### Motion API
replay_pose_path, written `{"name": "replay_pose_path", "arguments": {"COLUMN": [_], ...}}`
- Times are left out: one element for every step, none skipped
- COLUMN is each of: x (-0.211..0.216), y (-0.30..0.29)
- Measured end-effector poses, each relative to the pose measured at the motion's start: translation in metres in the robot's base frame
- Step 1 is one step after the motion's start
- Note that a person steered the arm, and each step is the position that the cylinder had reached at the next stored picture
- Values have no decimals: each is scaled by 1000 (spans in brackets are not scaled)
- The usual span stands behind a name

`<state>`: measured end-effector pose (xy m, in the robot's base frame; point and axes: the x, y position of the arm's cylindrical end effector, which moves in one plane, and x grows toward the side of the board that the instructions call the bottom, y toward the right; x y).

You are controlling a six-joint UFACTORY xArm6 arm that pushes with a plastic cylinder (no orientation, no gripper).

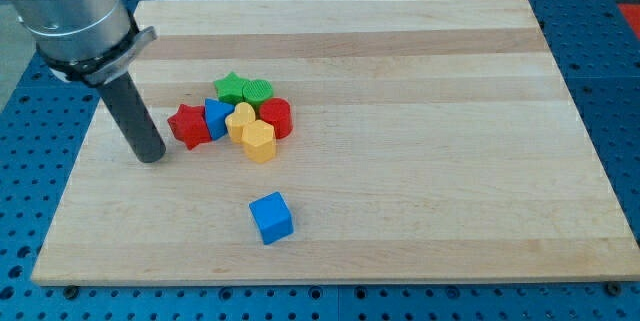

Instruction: Move the blue cube diagonal to the bottom right of the red star

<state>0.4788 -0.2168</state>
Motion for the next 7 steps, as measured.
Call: {"name": "replay_pose_path", "arguments": {"x": [-38,-79,-100,-97,-76,-54,-36], "y": [-3,-2,19,21,21,17,13]}}
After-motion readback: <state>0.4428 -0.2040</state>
